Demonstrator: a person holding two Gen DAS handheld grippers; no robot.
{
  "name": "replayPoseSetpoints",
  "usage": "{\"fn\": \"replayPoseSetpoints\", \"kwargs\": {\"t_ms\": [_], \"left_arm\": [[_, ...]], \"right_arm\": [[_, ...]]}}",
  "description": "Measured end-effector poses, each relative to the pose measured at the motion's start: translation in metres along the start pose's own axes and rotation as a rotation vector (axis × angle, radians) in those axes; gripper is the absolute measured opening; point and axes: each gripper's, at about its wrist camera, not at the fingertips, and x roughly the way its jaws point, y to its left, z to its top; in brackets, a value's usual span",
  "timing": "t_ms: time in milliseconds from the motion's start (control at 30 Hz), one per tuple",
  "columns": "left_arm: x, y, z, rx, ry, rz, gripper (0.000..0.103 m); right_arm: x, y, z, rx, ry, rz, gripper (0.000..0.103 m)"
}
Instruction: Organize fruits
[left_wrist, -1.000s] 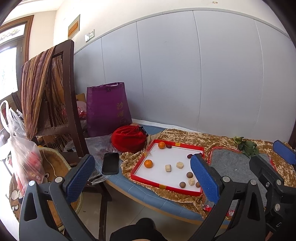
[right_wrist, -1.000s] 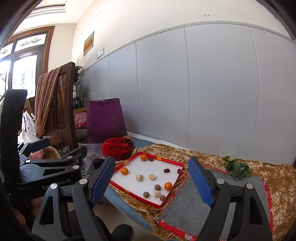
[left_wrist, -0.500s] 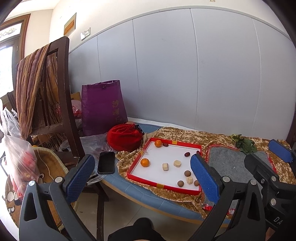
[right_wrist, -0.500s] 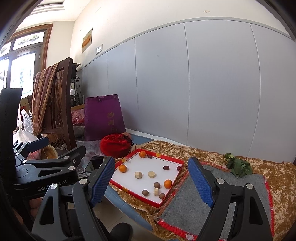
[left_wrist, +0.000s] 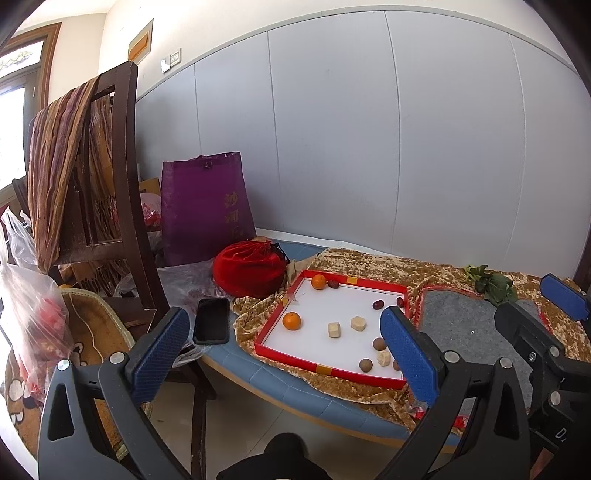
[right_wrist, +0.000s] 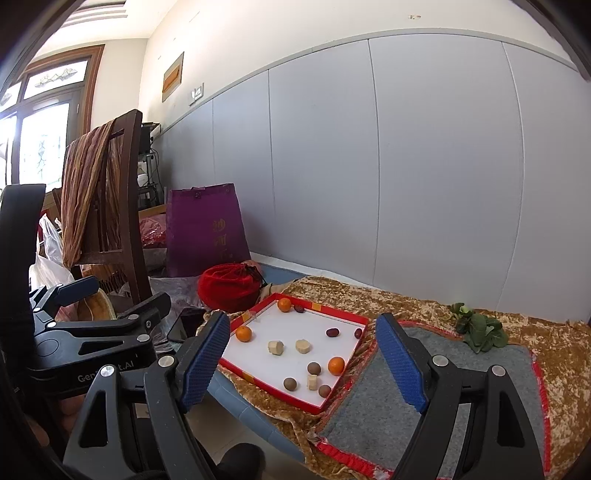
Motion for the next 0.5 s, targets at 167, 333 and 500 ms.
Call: {"fn": "replayPoseSetpoints", "kwargs": {"t_ms": [167, 333, 500], "left_arm": [[0.008, 0.005, -0.001, -0.011, 0.008, 0.002, 0.103], [0.017, 0.009, -0.001, -0.016, 0.019, 0.000, 0.103], [0.026, 0.011, -0.001, -0.023, 0.029, -0.001, 0.103]], "right_arm": [[0.007, 0.004, 0.000, -0.008, 0.005, 0.001, 0.083], [0.018, 0.008, 0.000, -0.018, 0.019, -0.003, 0.083], [0.030, 0.010, 0.002, -0.028, 0.026, -0.006, 0.083]]}}
